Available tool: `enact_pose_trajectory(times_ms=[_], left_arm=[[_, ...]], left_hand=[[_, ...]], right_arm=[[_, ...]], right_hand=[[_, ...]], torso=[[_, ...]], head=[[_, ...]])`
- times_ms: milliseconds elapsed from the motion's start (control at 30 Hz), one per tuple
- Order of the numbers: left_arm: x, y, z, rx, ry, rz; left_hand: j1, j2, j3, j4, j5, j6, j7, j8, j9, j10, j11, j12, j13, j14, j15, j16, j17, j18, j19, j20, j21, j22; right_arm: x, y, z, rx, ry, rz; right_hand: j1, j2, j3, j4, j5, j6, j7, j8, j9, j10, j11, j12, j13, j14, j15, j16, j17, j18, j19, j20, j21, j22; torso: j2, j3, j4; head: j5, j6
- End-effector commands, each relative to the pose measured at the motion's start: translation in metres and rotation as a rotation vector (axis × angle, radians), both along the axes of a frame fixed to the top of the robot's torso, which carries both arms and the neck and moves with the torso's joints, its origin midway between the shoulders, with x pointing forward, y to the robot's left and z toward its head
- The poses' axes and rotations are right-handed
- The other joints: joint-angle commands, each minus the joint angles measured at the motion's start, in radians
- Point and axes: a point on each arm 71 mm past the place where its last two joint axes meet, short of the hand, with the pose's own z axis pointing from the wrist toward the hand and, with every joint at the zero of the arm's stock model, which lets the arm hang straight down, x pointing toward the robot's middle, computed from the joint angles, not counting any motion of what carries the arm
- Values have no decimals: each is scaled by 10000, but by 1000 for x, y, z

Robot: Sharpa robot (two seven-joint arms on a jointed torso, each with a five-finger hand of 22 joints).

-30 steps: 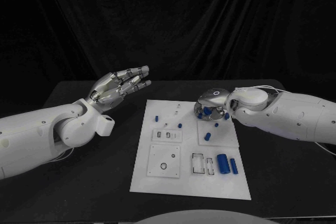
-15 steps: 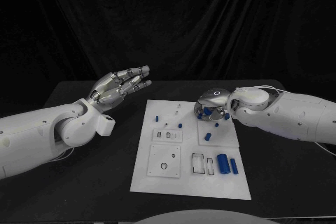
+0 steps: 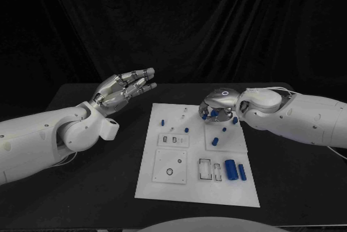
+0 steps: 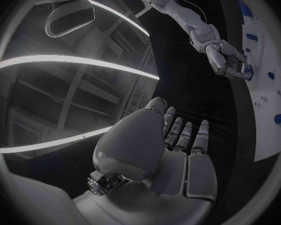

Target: Assemble the parts on the task board

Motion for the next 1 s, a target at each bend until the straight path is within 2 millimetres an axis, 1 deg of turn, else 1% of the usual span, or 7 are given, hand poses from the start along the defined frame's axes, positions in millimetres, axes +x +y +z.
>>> enact_pose_trajectory(times_ms=[33, 233, 367, 467, 533, 767, 1000], left_arm=[[-1, -1, 4, -477, -374, -1], [0, -1, 4, -453, -365, 0], [0, -2, 3, -435, -349, -15], [1, -3, 3, -418, -332, -26], [1, -3, 3, -403, -320, -30], [1, -4, 2, -304, -257, 10], [1, -3, 1, -189, -171, 54]], left_hand=[[63, -44, 40, 7, 53, 36, -5, 52, -4, -66, 3, -58, -5, -83, -10, -40, -9, -113, -9, 12, -26, -13], [63, -44, 40, 7, 53, 36, -5, 52, -4, -66, 3, -58, -5, -83, -10, -40, -9, -113, -9, 12, -26, -13], [61, -50, 56, 7, 53, 39, -4, 55, -3, -65, 3, -50, -3, -83, -6, -37, -8, -114, -10, 12, -27, -13], [60, -51, 58, 8, 53, 33, -4, 54, -4, -65, 3, -52, -4, -85, -6, -39, -8, -114, -15, 13, -31, -15], [59, -53, 61, 8, 52, 27, -3, 52, -5, -67, 2, -57, -4, -85, -5, -38, -8, -114, -15, 13, -31, -15], [16, -120, 145, 25, 26, 11, 3, 55, -7, -133, -29, -185, -21, -230, -27, -207, -44, -143, -96, 9, -88, -40], [-25, -167, 202, 42, 10, -88, -15, 30, -20, -203, -73, -314, -37, -293, -49, -266, -54, -164, -149, 8, -124, -55]], right_arm=[[4, 5, 10, 271, -449, 29], [12, 15, 16, 267, -653, 93], [20, 24, 16, 102, -605, 83], [27, 31, 15, -33, -553, 67], [32, 36, 14, -112, -544, 62], [43, 47, 13, -299, -539, -30], [49, 52, 13, -392, -560, -119]], right_hand=[[21, 66, -7, -49, -38, 29, 19, -18, -10, 67, -12, -37, -10, -33, -8, -15, 52, -16, 35, -26, 77, 65], [33, 74, 4, -64, -52, 49, 29, -19, -7, 98, -17, -48, -17, 2, -10, 29, 147, -40, 88, -26, 159, 179], [31, 73, 6, -71, -65, 67, 37, -18, -5, 108, -15, -60, -23, 3, -10, 21, 137, -61, 135, -26, 229, 273], [32, 73, 7, -72, -67, 67, 38, -20, -5, 110, -15, -62, -24, 0, -10, 14, 125, -74, 165, -26, 273, 331], [35, 74, 13, -79, -81, 60, 41, -32, -9, 116, -14, -74, -30, -3, -9, 2, 111, -72, 155, -25, 264, 325], [42, 80, 35, -102, -115, 34, 43, -78, -23, 131, -8, -119, -52, -23, -4, -40, 67, -69, 127, -23, 245, 319], [41, 88, 55, -117, -136, 5, 46, -126, -41, 141, 0, -163, -71, -33, 3, -56, 70, -69, 106, -18, 238, 330]], torso=[[4, -3, 3], [-3, -4, 3], [-6, -8, 10], [-6, -6, 23], [-7, -9, 6], [-4, -2, 16], [0, -1, 60]], head=[[11, -7], [44, -29], [82, -107], [66, -139], [63, -148], [70, -172], [39, -193]])
